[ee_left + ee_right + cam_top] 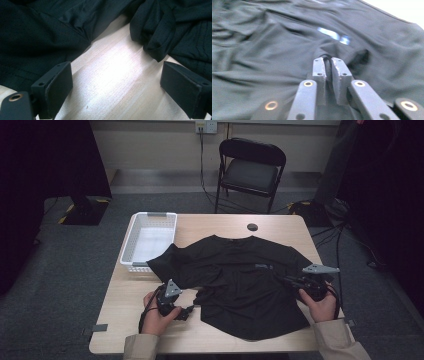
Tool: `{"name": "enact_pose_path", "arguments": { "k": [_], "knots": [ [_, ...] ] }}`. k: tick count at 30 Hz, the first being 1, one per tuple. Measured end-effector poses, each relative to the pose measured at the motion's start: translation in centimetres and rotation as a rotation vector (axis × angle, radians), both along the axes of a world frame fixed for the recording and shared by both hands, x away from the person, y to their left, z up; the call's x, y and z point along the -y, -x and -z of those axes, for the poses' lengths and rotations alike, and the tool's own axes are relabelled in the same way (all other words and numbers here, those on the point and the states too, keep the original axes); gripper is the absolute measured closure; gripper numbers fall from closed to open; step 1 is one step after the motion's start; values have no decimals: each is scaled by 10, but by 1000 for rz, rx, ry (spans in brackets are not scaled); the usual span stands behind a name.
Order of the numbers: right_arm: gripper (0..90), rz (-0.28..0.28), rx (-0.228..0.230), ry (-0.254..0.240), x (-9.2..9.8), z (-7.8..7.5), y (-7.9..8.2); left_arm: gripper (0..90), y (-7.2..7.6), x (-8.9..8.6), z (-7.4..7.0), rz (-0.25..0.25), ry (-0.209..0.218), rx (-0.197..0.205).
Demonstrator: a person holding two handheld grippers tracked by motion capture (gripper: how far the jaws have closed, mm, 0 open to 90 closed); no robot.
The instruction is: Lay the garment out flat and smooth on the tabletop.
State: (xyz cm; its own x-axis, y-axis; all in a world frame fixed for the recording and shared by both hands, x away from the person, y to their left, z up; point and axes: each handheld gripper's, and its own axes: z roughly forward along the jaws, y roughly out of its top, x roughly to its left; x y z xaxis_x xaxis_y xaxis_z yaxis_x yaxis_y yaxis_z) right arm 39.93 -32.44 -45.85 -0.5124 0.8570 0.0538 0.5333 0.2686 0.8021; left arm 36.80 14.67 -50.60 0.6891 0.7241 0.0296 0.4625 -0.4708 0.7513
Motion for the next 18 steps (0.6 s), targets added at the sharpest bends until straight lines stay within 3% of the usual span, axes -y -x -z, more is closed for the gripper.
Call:
{"name": "enact_pose_path", "arguments": {
  "k": [5,8,12,18],
  "knots": [
    [760,80,-6,26,19,6,-4,106,0,0,0,0,0,0],
    [646,99,9,49,22,6,3,106,0,0,0,0,0,0],
    [533,26,19,60,13,9,26,106,0,0,0,1,0,0],
    [426,-58,-34,91,-7,33,51,106,0,0,0,1,0,1]
  ]
}}
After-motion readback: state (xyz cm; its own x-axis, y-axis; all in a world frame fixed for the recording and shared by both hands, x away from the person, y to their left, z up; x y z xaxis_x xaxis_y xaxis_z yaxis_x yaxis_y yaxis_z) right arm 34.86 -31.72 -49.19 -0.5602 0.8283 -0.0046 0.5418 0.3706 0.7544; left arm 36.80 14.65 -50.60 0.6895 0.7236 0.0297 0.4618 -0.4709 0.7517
